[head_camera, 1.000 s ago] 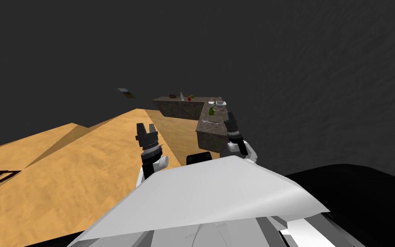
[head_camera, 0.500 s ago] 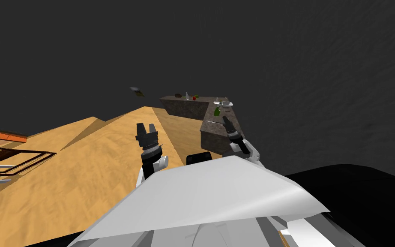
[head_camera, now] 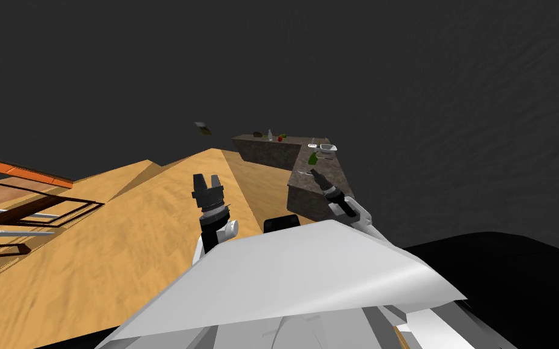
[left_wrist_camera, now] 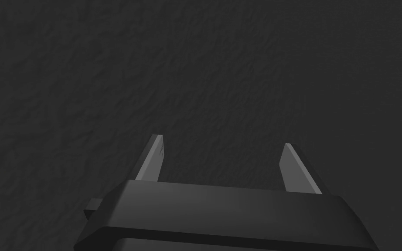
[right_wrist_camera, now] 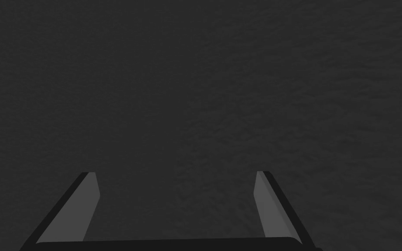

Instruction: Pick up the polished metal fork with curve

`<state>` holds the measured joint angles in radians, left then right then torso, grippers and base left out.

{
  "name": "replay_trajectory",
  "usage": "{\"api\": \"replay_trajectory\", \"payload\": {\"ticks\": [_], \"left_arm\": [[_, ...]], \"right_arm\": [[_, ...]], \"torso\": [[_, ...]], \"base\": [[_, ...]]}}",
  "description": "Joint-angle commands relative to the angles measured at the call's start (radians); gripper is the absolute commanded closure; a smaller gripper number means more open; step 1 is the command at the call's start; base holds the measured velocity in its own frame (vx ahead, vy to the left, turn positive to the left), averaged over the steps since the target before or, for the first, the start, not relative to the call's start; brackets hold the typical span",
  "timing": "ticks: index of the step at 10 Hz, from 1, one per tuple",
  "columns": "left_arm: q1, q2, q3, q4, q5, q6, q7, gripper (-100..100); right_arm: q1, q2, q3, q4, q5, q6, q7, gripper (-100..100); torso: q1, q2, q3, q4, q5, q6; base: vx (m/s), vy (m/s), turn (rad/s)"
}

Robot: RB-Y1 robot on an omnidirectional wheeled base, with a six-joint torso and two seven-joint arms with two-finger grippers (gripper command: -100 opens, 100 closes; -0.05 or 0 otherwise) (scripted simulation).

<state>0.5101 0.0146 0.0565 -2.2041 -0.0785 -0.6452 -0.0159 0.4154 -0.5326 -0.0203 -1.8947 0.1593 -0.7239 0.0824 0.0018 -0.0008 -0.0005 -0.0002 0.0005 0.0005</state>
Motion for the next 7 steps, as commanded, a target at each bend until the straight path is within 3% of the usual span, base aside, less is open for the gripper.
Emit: {"api": "replay_trajectory", "payload": {"ticks": [1, 4, 7], "left_arm": [[0.000, 0.000, 0.000, 0.000, 0.000, 0.000, 0.000, 0], [0.000, 0.000, 0.000, 0.000, 0.000, 0.000, 0.000, 0], [0.000, 0.000, 0.000, 0.000, 0.000, 0.000, 0.000, 0]], "right_arm": [[0.008, -0.050, 0.010, 0.046, 0.023, -0.013, 0.008, -100], [0.011, -0.111, 0.023, 0.087, 0.045, -0.018, 0.017, -100], [0.018, -0.202, 0.050, 0.173, 0.089, -0.025, 0.034, -100]], "torso": [[0.000, 0.000, 0.000, 0.000, 0.000, 0.000], [0.000, 0.000, 0.000, 0.000, 0.000, 0.000], [0.000, -0.001, 0.000, 0.000, 0.000, 0.000]], "base": [[0.026, 0.036, 0.202], [0.025, 0.031, 0.113], [0.033, 0.033, 0.147]]}}
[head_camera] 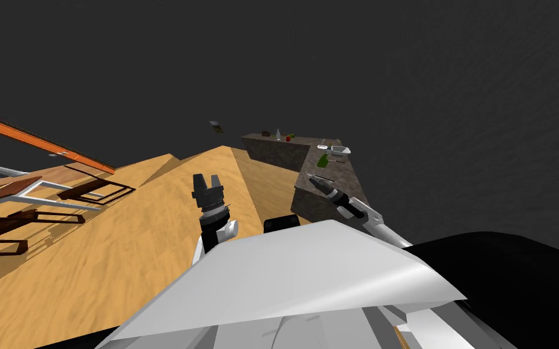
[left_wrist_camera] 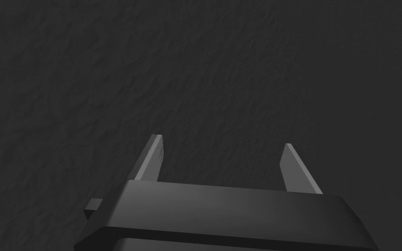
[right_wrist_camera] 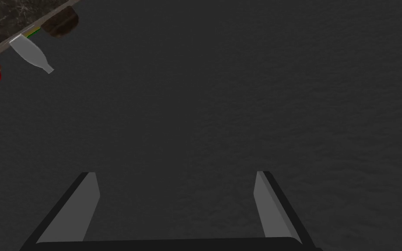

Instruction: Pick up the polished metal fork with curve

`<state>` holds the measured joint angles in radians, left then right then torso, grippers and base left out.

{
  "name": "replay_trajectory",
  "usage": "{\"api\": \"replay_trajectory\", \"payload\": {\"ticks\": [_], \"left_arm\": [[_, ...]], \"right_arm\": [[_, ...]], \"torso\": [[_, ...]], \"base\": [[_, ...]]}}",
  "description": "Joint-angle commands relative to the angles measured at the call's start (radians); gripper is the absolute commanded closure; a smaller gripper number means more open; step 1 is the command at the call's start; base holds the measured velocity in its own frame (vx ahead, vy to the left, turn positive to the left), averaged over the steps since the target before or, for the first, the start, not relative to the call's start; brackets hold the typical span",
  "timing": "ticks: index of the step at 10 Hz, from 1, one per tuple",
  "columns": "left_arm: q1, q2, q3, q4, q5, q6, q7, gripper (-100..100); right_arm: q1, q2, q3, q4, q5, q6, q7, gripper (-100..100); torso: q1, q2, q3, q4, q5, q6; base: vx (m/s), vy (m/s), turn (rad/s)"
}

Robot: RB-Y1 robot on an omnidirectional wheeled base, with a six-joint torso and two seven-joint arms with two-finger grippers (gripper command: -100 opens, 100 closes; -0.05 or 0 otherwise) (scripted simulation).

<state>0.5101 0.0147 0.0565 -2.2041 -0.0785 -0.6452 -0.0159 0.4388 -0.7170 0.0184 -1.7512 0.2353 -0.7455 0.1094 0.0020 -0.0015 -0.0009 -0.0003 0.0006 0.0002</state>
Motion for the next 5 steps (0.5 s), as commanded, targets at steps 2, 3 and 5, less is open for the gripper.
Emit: {"api": "replay_trajectory", "payload": {"ticks": [2, 3, 5], "left_arm": [[0.000, 0.000, 0.000, 0.000, 0.000, 0.000, 0.000, 0], [0.000, 0.000, 0.000, 0.000, 0.000, 0.000, 0.000, 0], [0.000, 0.000, 0.000, 0.000, 0.000, 0.000, 0.000, 0]], "right_arm": [[-0.002, -0.071, 0.025, 0.071, 0.035, -0.005, 0.016, -100], [-0.002, -0.084, 0.025, 0.073, 0.035, -0.005, 0.016, -100], [0.002, -0.138, 0.038, 0.117, 0.057, -0.007, 0.025, -100]], "torso": [[-0.001, 0.000, 0.000, 0.000, 0.000, 0.001], [0.000, 0.000, 0.000, 0.000, 0.000, 0.000], [0.000, 0.000, 0.000, 0.000, 0.000, 0.000]], "base": [[0.036, 0.026, 0.127], [0.033, 0.022, 0.093], [0.029, 0.025, 0.131]]}}
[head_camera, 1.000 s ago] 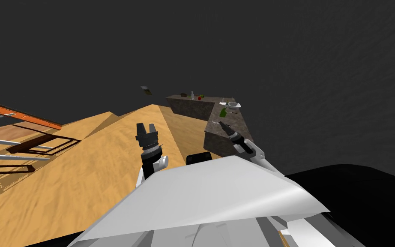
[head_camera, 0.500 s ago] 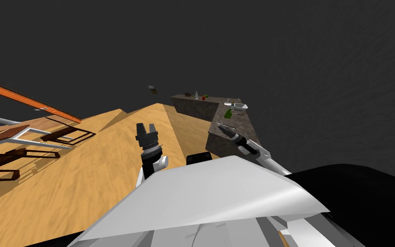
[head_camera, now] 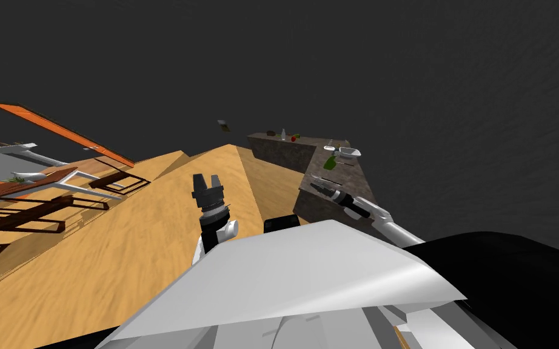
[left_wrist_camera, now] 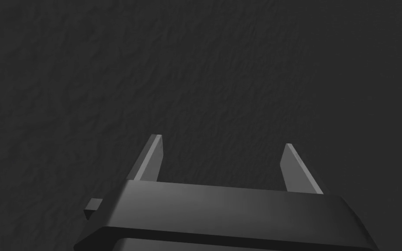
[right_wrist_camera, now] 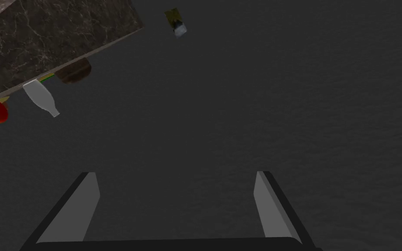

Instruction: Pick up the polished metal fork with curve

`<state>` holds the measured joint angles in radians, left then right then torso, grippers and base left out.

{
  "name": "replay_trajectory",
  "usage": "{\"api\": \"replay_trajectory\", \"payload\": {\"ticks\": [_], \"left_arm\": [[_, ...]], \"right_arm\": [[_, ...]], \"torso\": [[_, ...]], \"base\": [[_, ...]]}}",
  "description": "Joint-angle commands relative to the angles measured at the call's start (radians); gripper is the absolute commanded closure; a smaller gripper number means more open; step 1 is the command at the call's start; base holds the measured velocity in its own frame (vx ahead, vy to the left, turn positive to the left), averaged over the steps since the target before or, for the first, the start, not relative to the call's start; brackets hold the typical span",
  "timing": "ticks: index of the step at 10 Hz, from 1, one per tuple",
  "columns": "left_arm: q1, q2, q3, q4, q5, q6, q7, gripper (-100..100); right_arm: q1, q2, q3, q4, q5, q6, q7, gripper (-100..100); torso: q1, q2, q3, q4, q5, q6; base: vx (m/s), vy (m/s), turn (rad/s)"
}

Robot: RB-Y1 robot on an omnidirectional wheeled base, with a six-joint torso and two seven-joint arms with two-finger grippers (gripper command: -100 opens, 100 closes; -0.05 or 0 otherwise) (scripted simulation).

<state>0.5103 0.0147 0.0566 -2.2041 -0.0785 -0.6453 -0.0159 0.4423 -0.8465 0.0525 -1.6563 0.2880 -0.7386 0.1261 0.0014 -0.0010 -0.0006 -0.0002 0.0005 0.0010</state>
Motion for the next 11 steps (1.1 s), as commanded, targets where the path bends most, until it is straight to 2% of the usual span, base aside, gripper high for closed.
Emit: {"api": "replay_trajectory", "payload": {"ticks": [1, 2, 3, 4, 5, 6, 7, 8, 10, 11], "left_arm": [[0.000, 0.000, 0.000, 0.000, 0.000, 0.000, 0.000, 0], [0.000, 0.000, 0.000, 0.000, 0.000, 0.000, 0.000, 0], [0.000, 0.000, 0.000, 0.000, 0.000, 0.000, 0.000, 0], [0.000, 0.000, 0.000, 0.000, 0.000, 0.000, 0.000, 0], [0.000, 0.000, 0.000, 0.000, 0.000, 0.000, 0.000, 0], [0.000, 0.000, 0.000, 0.000, 0.000, 0.000, 0.000, 0], [0.000, 0.000, 0.000, 0.000, 0.000, 0.000, 0.000, 0], [0.000, 0.000, 0.000, 0.000, 0.000, 0.000, 0.000, 0], [0.000, 0.000, 0.000, 0.000, 0.000, 0.000, 0.000, 0], [0.000, 0.000, 0.000, 0.000, 0.000, 0.000, 0.000, 0]], "right_arm": [[0.003, -0.050, 0.017, 0.050, 0.026, -0.014, 0.017, -100], [0.003, -0.062, 0.017, 0.066, 0.026, -0.014, 0.017, -100], [0.007, -0.101, 0.030, 0.098, 0.047, -0.014, 0.026, -100], [0.007, -0.116, 0.030, 0.109, 0.047, -0.014, 0.026, -100], [0.010, -0.153, 0.043, 0.152, 0.068, -0.014, 0.035, -100], [0.010, -0.171, 0.043, 0.152, 0.068, -0.014, 0.035, -100], [0.014, -0.208, 0.055, 0.193, 0.088, -0.012, 0.044, -100], [0.014, -0.226, 0.055, 0.194, 0.088, -0.012, 0.044, -100], [0.023, -0.304, 0.081, 0.260, 0.128, -0.007, 0.061, -100], [0.023, -0.334, 0.081, 0.276, 0.128, -0.007, 0.061, -100]], "torso": [[0.000, 0.000, 0.000, 0.000, 0.000, 0.000], [0.001, -0.001, -0.001, 0.000, 0.000, -0.001], [0.001, -0.001, 0.000, 0.000, 0.000, 0.000], [0.001, -0.001, 0.000, 0.000, 0.000, -0.001], [0.000, 0.000, 0.000, 0.000, 0.000, 0.000], [0.000, 0.000, 0.000, 0.000, 0.000, 0.000], [0.000, 0.000, 0.000, 0.000, 0.000, 0.000], [0.001, 0.000, 0.000, 0.000, 0.000, 0.000], [0.000, 0.000, 0.000, 0.000, 0.000, 0.000], [0.001, -0.002, -0.001, 0.000, 0.000, -0.001]], "base": [[0.046, 0.039, 0.163], [0.038, 0.030, 0.087], [0.038, 0.033, 0.172], [0.028, 0.022, 0.074], [0.032, 0.029, 0.147], [0.032, 0.022, 0.076], [0.038, 0.033, 0.156], [0.030, 0.021, 0.075], [0.049, 0.025, 0.184], [0.049, 0.026, 0.077]]}}
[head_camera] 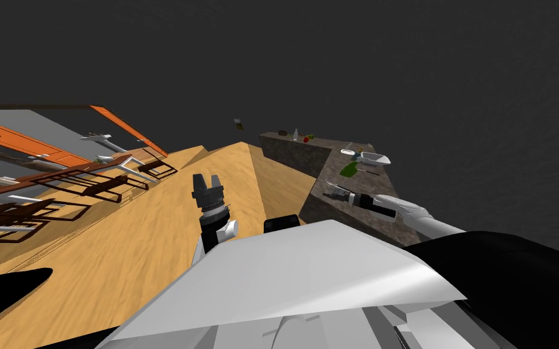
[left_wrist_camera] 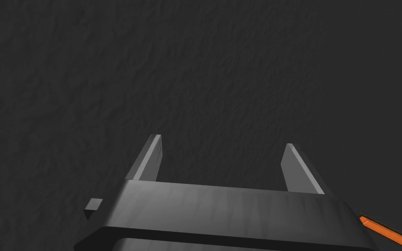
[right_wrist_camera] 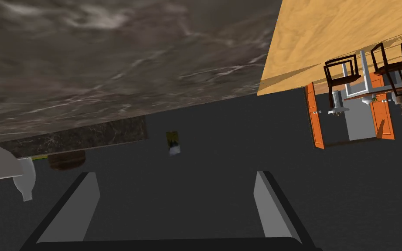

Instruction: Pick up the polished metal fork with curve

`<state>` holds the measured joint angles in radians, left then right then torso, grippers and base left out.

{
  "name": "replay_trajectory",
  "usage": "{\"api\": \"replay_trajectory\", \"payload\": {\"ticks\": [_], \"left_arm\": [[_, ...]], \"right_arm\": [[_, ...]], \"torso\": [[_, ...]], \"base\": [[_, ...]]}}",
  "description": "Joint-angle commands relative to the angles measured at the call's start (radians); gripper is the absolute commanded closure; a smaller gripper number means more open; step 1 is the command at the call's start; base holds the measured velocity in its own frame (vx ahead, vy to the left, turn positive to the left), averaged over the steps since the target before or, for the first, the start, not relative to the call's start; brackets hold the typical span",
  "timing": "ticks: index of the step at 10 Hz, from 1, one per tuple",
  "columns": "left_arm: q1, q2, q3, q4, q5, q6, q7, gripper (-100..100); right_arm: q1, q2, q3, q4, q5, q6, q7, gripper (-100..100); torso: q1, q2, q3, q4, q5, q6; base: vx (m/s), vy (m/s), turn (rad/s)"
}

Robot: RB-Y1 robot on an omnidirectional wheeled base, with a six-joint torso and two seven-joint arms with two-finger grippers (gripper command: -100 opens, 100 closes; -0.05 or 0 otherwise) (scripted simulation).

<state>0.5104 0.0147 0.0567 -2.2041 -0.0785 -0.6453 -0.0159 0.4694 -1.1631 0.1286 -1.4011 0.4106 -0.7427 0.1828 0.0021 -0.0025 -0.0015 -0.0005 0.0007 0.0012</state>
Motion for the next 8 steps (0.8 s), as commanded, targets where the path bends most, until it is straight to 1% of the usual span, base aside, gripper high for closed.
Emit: {"api": "replay_trajectory", "payload": {"ticks": [1, 2, 3, 4, 5, 6, 7, 8], "left_arm": [[0.000, 0.000, 0.000, 0.000, 0.000, 0.000, 0.000, 0], [0.000, 0.000, 0.000, 0.000, 0.000, 0.000, 0.000, 0], [0.000, 0.000, 0.000, 0.000, 0.000, 0.000, 0.000, 0], [0.000, 0.000, 0.000, 0.000, 0.000, 0.000, 0.000, 0], [0.000, 0.000, 0.000, 0.000, 0.000, 0.000, 0.000, 0], [0.000, 0.000, 0.000, 0.000, 0.000, 0.000, 0.000, 0], [0.000, 0.000, 0.000, 0.000, 0.000, 0.000, 0.000, 0], [0.000, 0.000, 0.000, 0.000, 0.000, 0.000, 0.000, 0]], "right_arm": [[0.002, -0.050, 0.019, 0.050, 0.023, 0.001, 0.012, -100], [0.002, -0.069, 0.019, 0.060, 0.023, 0.001, 0.012, -100], [0.008, -0.106, 0.034, 0.097, 0.041, 0.005, 0.019, -100], [0.008, -0.119, 0.034, 0.097, 0.041, 0.005, 0.019, -100], [0.015, -0.160, 0.051, 0.128, 0.058, 0.010, 0.026, -100], [0.015, -0.167, 0.051, 0.133, 0.058, 0.010, 0.026, -100], [0.024, -0.204, 0.068, 0.166, 0.075, 0.016, 0.032, -100], [0.024, -0.211, 0.068, 0.166, 0.075, 0.016, 0.032, -100]], "torso": [[0.000, 0.000, 0.000, 0.000, 0.000, 0.000], [0.000, 0.000, 0.000, 0.000, 0.000, 0.000], [-0.001, 0.001, 0.001, 0.000, 0.000, 0.000], [-0.001, 0.002, 0.001, 0.000, 0.000, 0.000], [-0.001, 0.002, 0.001, 0.000, 0.000, 0.000], [-0.001, 0.001, 0.001, 0.000, 0.000, 0.000], [-0.001, 0.002, 0.001, 0.000, -0.001, 0.000], [-0.001, 0.002, 0.001, 0.000, 0.000, 0.000]], "base": [[0.041, 0.020, 0.104], [0.027, 0.009, 0.056], [0.028, 0.012, 0.101], [0.029, 0.004, 0.065], [0.038, 0.004, 0.087], [0.029, 0.005, 0.061], [0.035, 0.008, 0.108], [0.029, 0.003, 0.040]]}}
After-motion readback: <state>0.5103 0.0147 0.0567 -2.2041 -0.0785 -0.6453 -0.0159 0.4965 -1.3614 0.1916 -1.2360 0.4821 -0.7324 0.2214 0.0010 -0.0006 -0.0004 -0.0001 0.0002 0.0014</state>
